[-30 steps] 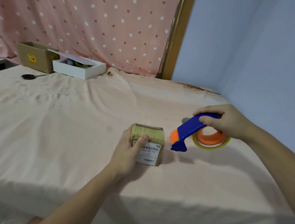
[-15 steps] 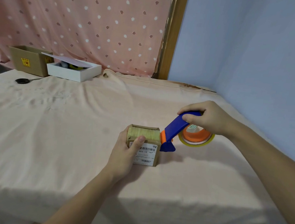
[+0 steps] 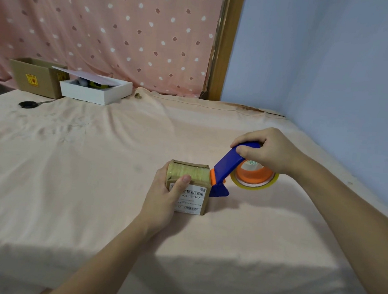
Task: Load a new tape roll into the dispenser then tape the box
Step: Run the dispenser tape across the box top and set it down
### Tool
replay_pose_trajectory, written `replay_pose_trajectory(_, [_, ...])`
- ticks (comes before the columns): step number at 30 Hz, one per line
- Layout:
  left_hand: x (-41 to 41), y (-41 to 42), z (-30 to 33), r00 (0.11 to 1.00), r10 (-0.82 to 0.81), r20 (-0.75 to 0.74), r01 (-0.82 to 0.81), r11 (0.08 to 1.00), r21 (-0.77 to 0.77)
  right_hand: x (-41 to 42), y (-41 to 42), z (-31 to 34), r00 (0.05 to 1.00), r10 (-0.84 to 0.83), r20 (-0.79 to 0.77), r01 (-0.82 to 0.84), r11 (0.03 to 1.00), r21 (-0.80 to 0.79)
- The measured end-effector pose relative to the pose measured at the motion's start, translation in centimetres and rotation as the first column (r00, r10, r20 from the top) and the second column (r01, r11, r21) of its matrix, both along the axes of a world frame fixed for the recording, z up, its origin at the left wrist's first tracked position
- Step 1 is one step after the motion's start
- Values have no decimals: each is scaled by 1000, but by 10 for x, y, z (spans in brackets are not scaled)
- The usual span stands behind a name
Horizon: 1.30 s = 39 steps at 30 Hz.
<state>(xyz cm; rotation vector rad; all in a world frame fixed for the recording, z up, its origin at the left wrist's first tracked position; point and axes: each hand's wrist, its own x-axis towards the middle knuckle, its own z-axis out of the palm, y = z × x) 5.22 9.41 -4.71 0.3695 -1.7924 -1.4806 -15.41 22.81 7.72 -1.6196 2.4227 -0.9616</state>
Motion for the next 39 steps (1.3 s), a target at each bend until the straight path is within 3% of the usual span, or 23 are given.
replay_pose_trajectory(12, [-5, -1, -4, 999, -2, 34, 3, 999, -38, 7, 1, -5, 1000, -9, -6, 9, 1000, -20])
replay_pose_trajectory(16, [-6, -4, -9, 998, 44, 37, -43, 998, -41, 22, -3, -26, 994, 54, -94, -50, 998, 48])
replay_pose_trajectory(21, [-7, -7, -14, 998, 61, 16, -61, 998, -26, 9, -6, -38, 1000, 2, -17, -2, 1000, 24])
replay_pose_trajectory(32, [-7, -16, -21, 1000, 16, 9, -17, 998, 68, -10, 11, -44, 991, 47, 123, -50, 999, 20])
replay_pose_trajectory(39, [-4, -12, -17, 1000, 10, -24, -7, 992, 123, -24, 25, -59, 943, 1, 332, 83, 967, -240])
